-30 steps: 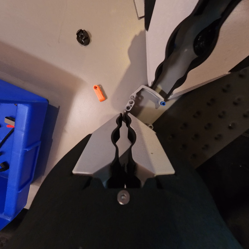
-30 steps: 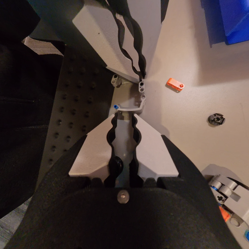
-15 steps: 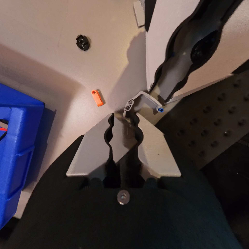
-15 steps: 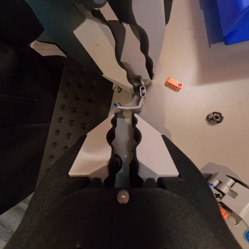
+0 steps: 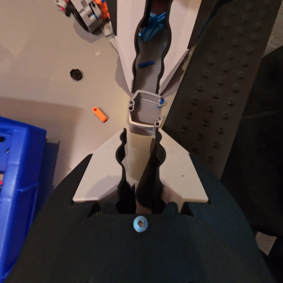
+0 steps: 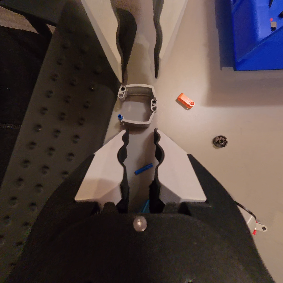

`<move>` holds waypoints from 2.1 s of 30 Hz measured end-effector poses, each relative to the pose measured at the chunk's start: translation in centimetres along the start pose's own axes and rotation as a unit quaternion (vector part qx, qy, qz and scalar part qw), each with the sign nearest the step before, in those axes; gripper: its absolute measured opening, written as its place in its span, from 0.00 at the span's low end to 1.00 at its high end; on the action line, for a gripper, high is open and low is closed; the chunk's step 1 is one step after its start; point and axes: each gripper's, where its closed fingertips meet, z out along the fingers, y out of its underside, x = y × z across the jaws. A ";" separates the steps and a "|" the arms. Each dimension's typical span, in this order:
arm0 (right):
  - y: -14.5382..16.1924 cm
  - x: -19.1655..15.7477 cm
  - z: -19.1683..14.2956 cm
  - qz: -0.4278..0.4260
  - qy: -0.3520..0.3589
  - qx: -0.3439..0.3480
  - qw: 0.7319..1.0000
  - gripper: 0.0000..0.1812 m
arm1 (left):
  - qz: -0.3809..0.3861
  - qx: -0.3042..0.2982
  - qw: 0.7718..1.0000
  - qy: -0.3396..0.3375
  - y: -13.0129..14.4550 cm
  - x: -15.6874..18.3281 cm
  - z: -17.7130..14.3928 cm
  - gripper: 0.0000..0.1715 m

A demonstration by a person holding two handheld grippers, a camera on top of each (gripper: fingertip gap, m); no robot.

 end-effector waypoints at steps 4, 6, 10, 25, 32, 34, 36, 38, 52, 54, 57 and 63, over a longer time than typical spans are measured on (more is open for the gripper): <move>0.1 0.1 0.3 -0.008 0.007 -0.002 1.000 0.17 | 0.017 -0.005 1.000 0.022 0.5 0.0 1.1 0.23; 0.0 0.0 0.4 -0.007 0.002 0.000 1.000 0.17 | 0.021 0.002 1.000 0.021 0.4 -0.3 1.4 0.23; -0.1 -0.1 0.5 -0.003 -0.003 0.006 1.000 0.17 | 0.026 0.008 0.999 0.039 0.4 0.2 1.7 0.22; -0.4 0.1 -0.2 0.004 -0.003 0.021 1.000 0.17 | 0.040 0.047 0.997 0.046 -0.2 0.3 1.5 0.27; -0.6 0.0 0.4 0.000 0.001 0.020 1.000 0.18 | 0.055 0.058 0.996 0.042 -0.7 0.6 1.7 0.26; -0.7 0.1 0.4 0.003 0.002 0.022 1.000 0.17 | 0.054 0.058 0.996 0.038 -0.8 0.6 1.8 0.26; -0.7 -0.1 0.5 0.003 -0.003 0.022 1.000 0.17 | 0.057 0.063 0.996 0.037 -1.0 0.7 1.8 0.25; -0.6 -0.2 0.6 0.002 -0.004 0.021 1.000 0.17 | 0.056 0.066 0.996 0.037 -1.1 0.8 1.9 0.25; -0.8 -0.2 0.4 0.002 -0.004 0.028 1.000 0.17 | 0.050 0.086 0.994 0.038 -1.3 0.7 1.8 0.27; -0.8 -0.2 0.4 0.003 -0.005 0.028 1.000 0.17 | 0.049 0.089 0.994 0.036 -1.4 0.6 1.8 0.25; -0.8 -0.2 0.5 0.003 -0.006 0.028 1.000 0.17 | 0.046 0.098 0.994 0.034 -1.5 0.6 1.7 0.25; -0.7 -0.1 0.5 0.004 -0.005 0.028 1.000 0.17 | 0.045 0.121 0.991 0.021 -2.0 0.4 1.4 0.25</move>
